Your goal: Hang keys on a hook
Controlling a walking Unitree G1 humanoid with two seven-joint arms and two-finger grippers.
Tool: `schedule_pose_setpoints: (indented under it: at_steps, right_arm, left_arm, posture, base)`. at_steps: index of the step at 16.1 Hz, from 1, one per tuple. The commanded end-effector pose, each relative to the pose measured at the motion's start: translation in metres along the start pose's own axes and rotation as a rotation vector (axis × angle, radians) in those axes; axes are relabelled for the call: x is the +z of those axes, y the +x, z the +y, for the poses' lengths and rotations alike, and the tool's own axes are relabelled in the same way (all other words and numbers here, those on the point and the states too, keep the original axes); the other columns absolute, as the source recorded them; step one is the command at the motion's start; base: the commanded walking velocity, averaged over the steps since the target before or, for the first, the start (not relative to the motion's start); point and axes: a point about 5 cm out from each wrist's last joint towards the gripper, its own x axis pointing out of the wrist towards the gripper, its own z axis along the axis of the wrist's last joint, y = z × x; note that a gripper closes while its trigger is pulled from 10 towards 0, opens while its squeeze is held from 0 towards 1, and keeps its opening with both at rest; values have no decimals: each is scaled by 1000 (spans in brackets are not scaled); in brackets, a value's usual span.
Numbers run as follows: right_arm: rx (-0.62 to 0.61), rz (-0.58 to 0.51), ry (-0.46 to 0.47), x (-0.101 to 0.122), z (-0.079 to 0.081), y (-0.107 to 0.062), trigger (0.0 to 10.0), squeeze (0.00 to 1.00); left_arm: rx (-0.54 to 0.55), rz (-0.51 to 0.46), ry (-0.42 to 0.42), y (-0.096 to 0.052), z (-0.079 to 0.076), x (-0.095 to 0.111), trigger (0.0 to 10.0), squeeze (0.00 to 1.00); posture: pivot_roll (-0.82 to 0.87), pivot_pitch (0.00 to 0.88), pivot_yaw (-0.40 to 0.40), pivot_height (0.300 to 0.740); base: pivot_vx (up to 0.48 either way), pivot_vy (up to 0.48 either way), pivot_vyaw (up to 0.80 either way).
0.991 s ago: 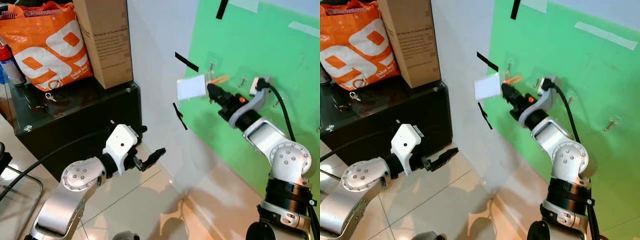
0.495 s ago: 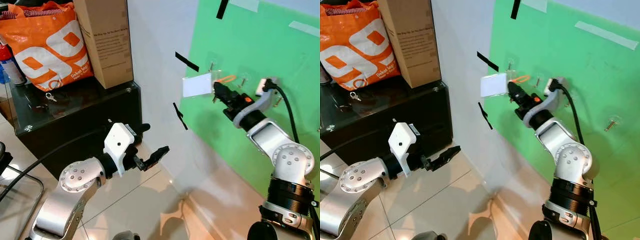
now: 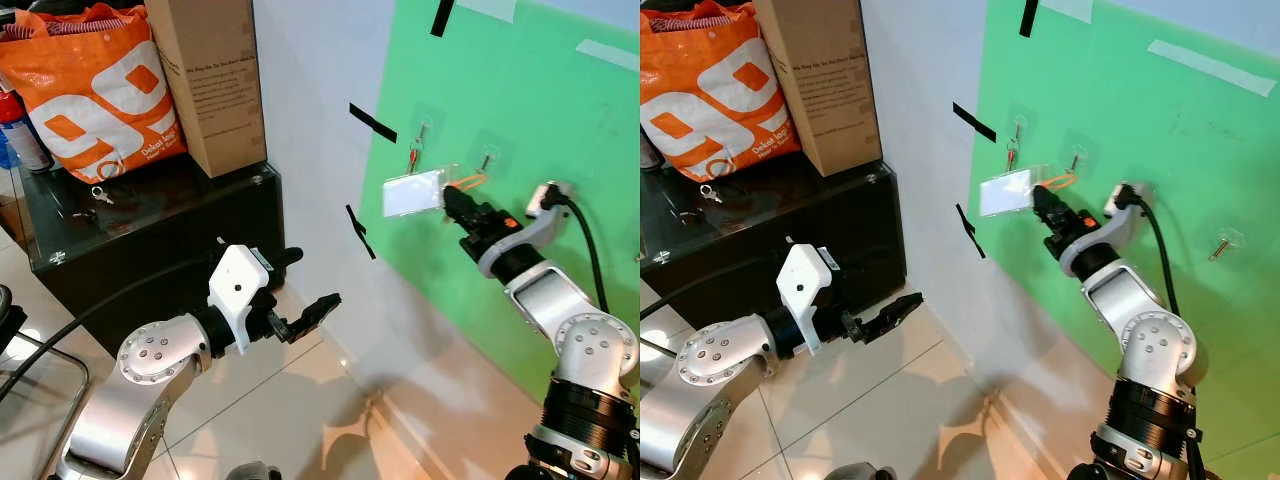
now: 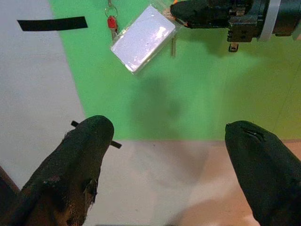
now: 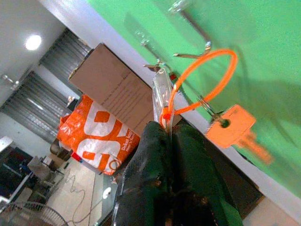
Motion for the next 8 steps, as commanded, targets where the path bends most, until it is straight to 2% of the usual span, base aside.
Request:
schedule_pose_setpoints:
  at_steps: [1,6,8]
  right_arm:
    - [-6,-22,6,3,-1,-3,10000,0]
    - [-5,-21,36,-1,-4,-6,10000,0]
    - [57,-5,6,-2,5,-6,10000,0]
  left_arm:
    - [0,-18,16,0,2,7,10000,0]
    - [-3,-14,22,0,2,10,10000,0]
    - [-3,-14,23,0,3,10,10000,0]
  posture:
    - [23,0,19,740]
    - [24,0,23,740]
    - [23,0,23,740]
  base:
    - [0,0,0]
    - [0,0,0]
    - [0,0,0]
